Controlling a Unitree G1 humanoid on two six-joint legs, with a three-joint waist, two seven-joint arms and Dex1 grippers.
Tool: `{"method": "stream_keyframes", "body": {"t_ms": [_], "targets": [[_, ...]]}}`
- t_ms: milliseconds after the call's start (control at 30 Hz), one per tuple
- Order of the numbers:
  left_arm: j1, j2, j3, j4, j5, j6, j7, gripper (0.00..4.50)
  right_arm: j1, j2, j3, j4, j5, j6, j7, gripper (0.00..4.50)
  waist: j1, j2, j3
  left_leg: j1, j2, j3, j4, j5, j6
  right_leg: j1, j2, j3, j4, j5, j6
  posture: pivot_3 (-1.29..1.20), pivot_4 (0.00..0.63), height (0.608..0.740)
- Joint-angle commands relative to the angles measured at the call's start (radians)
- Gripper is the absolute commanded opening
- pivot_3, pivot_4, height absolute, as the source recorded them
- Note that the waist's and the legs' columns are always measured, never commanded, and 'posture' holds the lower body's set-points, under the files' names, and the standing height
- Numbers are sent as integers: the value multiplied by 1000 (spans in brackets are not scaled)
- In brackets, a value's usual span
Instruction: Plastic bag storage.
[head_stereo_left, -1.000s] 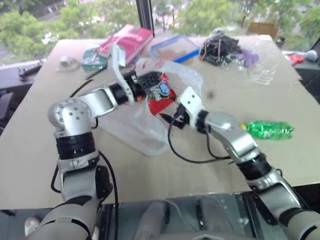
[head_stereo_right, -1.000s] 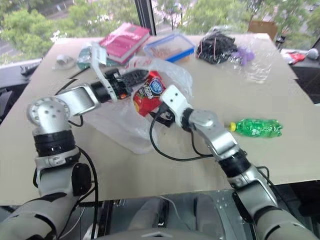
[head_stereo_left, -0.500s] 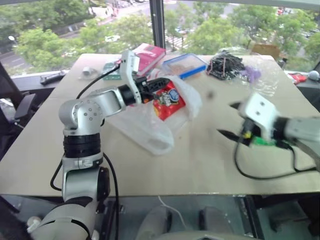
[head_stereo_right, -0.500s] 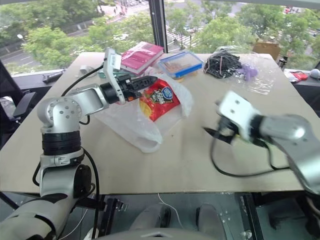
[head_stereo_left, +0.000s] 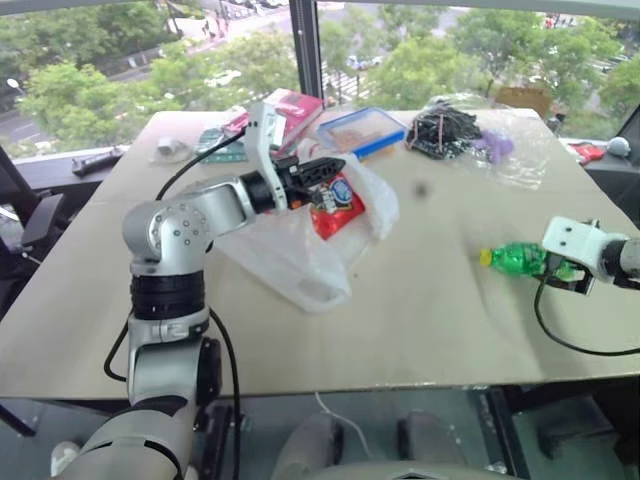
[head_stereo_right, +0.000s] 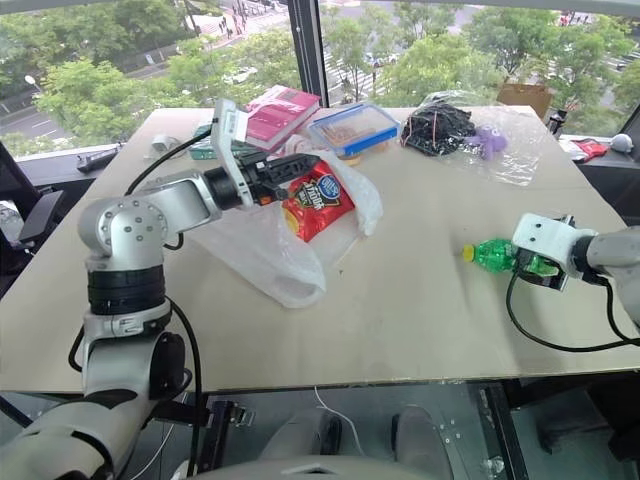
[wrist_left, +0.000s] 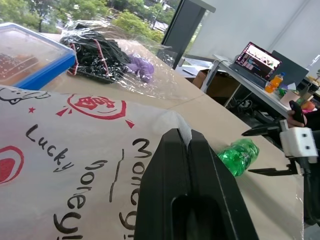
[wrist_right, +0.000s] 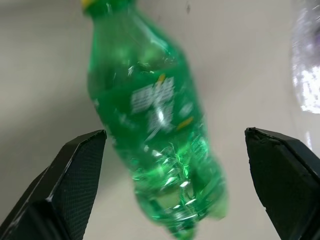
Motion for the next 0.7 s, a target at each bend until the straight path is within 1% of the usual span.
{"method": "stream_keyframes", "body": {"t_ms": [33, 200, 300, 333, 367, 433, 567, 700], "targets": [[2, 5, 20, -60, -21, 2, 2, 0, -89, 37, 32, 140, -41, -93, 68, 4478, 0, 0, 0, 0, 0, 0, 0, 0, 0, 0, 0, 0, 0, 0, 0, 0, 0, 740], [15, -2, 28, -79, -25, 6, 13, 0, -230, 154, 78, 408, -103, -178, 66, 4478, -6, 0, -1, 0, 0, 0, 0, 0, 0, 0, 1, 1, 0, 0, 0, 0, 0, 740], [18, -2, 36, -88, -29, 7, 22, 0, -256, 184, 72, 476, -90, -172, 121, 3653, -13, -1, -2, 1, 0, 0, 1, 0, 0, 0, 1, 1, 0, 1, 1, 0, 0, 740], [18, 0, 38, -89, -30, 5, 24, 0, -254, 180, 60, 461, -77, -165, 140, 3296, -12, -1, -3, 1, 0, 0, 1, 0, 0, 0, 0, 1, 0, 1, 1, 0, 0, 740], [18, 1, 39, -89, -30, 4, 26, 0, -253, 177, 52, 450, -71, -163, 151, 3082, -11, -1, -4, 1, 0, -1, 1, 0, 0, 1, 0, 0, 1, 1, 1, 0, 0, 740], [20, 2, 46, -93, -34, 6, 30, 0, -229, 162, 19, 376, -42, -149, 165, 3081, -11, -1, -4, 1, 0, -2, 1, 0, 0, 1, 0, -1, 1, 1, 1, 0, 0, 740], [14, 3, 49, -79, -35, 4, 29, 0, -99, 146, -133, -52, 133, 72, 190, 3081, -15, 1, -5, -2, 0, -3, 0, 0, 0, -2, 0, -1, 1, 1, 0, 0, 0, 740], [6, 2, 43, -61, -27, -1, 21, 0, -14, 166, -211, -410, 250, 328, 143, 3081, -24, 5, -7, -3, 0, -1, 0, 0, 0, -4, 0, 1, 2, 1, 1, 0, 0, 740]]}}
